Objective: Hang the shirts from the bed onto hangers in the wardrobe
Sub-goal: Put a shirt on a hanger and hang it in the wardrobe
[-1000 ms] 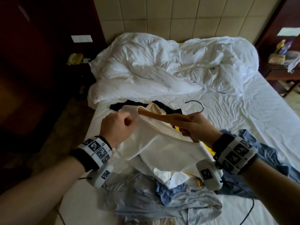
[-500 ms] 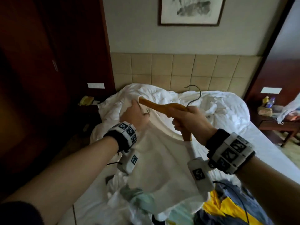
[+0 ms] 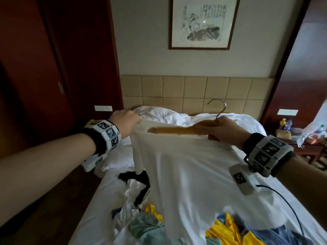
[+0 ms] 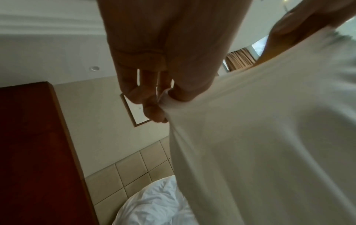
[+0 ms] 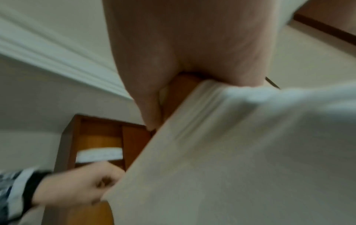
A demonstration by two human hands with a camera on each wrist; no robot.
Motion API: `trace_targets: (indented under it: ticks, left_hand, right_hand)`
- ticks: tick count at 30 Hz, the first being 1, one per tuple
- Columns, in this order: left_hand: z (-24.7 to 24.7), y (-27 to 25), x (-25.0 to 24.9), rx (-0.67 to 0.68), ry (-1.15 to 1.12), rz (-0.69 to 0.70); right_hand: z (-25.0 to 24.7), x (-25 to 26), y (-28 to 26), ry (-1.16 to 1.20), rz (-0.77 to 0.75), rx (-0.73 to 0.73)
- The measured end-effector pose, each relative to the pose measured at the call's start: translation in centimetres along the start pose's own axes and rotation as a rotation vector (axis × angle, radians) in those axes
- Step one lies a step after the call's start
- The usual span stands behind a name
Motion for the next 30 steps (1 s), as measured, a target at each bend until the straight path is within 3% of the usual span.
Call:
trace_targets:
  ticks: [3,10,15,22,30]
  left_hand:
    - [0.2,0.4,-0.2,0.066,-0.001,0.021]
    - [-2.3,0.2,-4.2,0.072,-0.163,0.219]
    - [-1.1,0.1,-4.5,0.264,-0.279,0.220]
    - [-2.6,0.0,-4.6,0.149,-0.451,0.185]
    - [-3.8,-0.8,-6.3,0.111,-0.737,0.226]
  right_hand:
    - [1.2,0.3,-0.7,-0.107,-0.030,0.120]
    - [1.9,1.6,-1.0,0.169,0.021,0.234]
    - [2.3,3.0,-1.7,0.121,-0.064,0.274]
    - [1.4,3.6,-1.3,0.207,-0.116,0.169]
    - [1.5,4.2,-0.6,0.214,-0.159,0.117]
Point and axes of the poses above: each hand's wrist, its own y-axis towards the middle knuckle, its own z-axis out of the palm, x = y × z, the point moved 9 cm from there along y, towards the middle knuckle, and after that the axes turned 5 degrees about -x, right-handed, at the moved point
